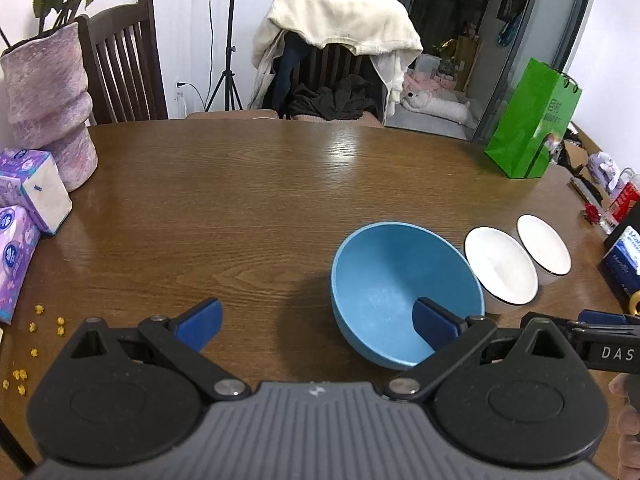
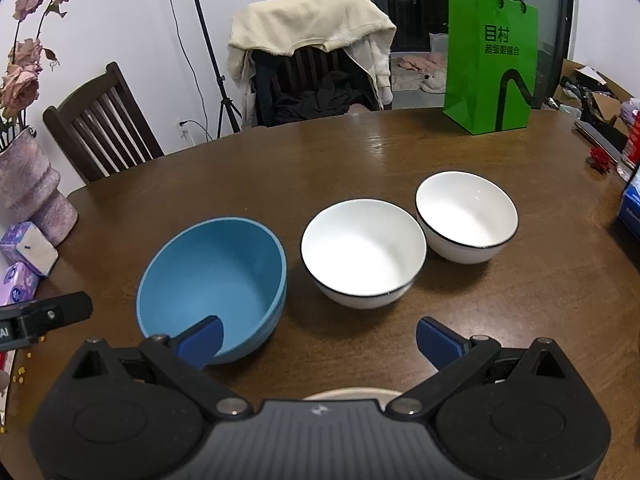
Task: Organize plates and bowls
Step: 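Move both grippers to the blue bowl and close the right gripper on its rim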
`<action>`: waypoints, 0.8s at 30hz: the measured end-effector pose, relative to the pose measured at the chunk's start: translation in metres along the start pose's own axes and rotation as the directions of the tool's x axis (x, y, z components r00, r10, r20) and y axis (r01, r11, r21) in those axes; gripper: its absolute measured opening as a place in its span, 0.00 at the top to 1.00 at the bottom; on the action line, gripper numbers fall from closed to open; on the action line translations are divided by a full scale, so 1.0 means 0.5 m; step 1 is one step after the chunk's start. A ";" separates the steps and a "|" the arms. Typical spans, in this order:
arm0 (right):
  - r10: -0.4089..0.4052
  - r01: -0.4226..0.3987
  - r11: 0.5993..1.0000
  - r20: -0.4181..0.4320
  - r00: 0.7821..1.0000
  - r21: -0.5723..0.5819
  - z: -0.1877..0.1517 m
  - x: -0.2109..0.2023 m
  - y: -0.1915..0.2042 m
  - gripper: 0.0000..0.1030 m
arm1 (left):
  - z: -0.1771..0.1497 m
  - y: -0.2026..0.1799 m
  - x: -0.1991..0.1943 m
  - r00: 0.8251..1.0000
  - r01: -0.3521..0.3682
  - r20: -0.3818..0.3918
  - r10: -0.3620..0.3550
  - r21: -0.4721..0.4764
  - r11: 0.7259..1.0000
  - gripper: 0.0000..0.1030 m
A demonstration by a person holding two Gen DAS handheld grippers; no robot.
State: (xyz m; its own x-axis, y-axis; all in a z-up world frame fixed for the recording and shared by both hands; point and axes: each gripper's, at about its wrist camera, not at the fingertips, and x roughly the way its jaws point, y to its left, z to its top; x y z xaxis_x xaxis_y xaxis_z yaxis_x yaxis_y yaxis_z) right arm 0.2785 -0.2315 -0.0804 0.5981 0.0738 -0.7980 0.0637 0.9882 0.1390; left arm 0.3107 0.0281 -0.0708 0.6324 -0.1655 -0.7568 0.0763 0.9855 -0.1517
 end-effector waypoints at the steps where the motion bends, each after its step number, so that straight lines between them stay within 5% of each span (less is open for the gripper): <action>1: 0.001 -0.001 1.000 -0.001 1.000 0.000 0.003 0.005 0.000 0.00 | 0.004 -0.001 0.006 1.000 -0.002 -0.005 0.002 -0.001 1.000 0.00; 20: 0.054 -0.049 0.998 -0.099 0.994 0.047 0.036 0.124 -0.007 0.15 | 0.046 -0.029 0.140 0.991 -0.078 -0.107 0.075 -0.026 0.997 0.01; 24: 0.065 -0.061 0.997 -0.113 0.991 0.039 0.043 0.143 0.004 0.23 | 0.045 -0.031 0.170 0.987 -0.085 -0.144 0.076 -0.056 0.995 0.12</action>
State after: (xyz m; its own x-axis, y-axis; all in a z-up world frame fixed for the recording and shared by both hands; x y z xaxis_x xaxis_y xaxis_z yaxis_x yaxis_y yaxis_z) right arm 0.3386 -0.2273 -0.1248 0.5066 0.1522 -0.8487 0.0587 0.9759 0.2101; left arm 0.3807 -0.0002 -0.1183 0.5184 -0.0938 -0.8500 -0.0210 0.9923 -0.1223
